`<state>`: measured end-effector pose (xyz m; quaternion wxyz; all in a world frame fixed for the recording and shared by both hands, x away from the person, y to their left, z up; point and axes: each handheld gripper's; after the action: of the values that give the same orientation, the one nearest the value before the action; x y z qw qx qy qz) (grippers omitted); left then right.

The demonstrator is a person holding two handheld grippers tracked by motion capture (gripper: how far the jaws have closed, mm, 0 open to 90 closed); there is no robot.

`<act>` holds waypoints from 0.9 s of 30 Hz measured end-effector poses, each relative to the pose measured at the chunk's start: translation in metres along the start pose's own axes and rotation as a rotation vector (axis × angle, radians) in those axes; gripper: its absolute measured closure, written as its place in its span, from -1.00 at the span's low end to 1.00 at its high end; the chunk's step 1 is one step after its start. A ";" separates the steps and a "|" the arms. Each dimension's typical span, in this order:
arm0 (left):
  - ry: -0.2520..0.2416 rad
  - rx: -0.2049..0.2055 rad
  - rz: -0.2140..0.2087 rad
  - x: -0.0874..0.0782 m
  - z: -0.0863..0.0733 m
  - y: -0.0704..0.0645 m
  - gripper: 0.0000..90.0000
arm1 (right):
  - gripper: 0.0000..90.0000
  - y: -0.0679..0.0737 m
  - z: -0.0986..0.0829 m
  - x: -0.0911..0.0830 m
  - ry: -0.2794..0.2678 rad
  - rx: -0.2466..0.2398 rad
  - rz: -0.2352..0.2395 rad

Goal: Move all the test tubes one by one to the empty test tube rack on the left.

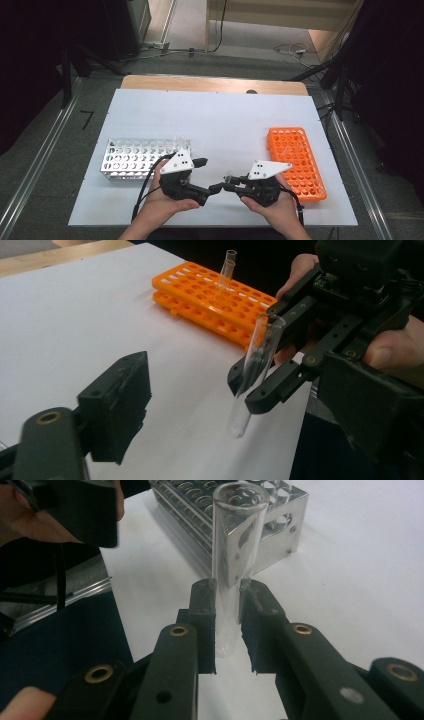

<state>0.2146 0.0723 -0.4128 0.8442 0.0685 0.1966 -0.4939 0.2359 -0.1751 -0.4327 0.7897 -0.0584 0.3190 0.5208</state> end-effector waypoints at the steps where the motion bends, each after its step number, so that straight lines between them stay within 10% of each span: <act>1: 0.003 0.004 -0.003 0.001 0.000 -0.002 -0.62 | 0.64 0.001 0.000 0.001 0.004 0.000 0.003; 27: 0.013 0.083 -0.033 0.009 0.002 -0.016 0.50 | 0.64 0.013 0.001 0.011 0.025 -0.024 0.034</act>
<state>0.2050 0.0561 -0.4133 0.8312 0.1034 0.1826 -0.5148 0.2277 -0.1601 -0.4352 0.7758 -0.0688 0.3238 0.5372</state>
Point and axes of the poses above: each handheld gripper's, and its own axes: x roughly forward along the jaws, z roughly out of its top, y roughly to its left, and after that the axes turned 8 degrees about x, right-handed
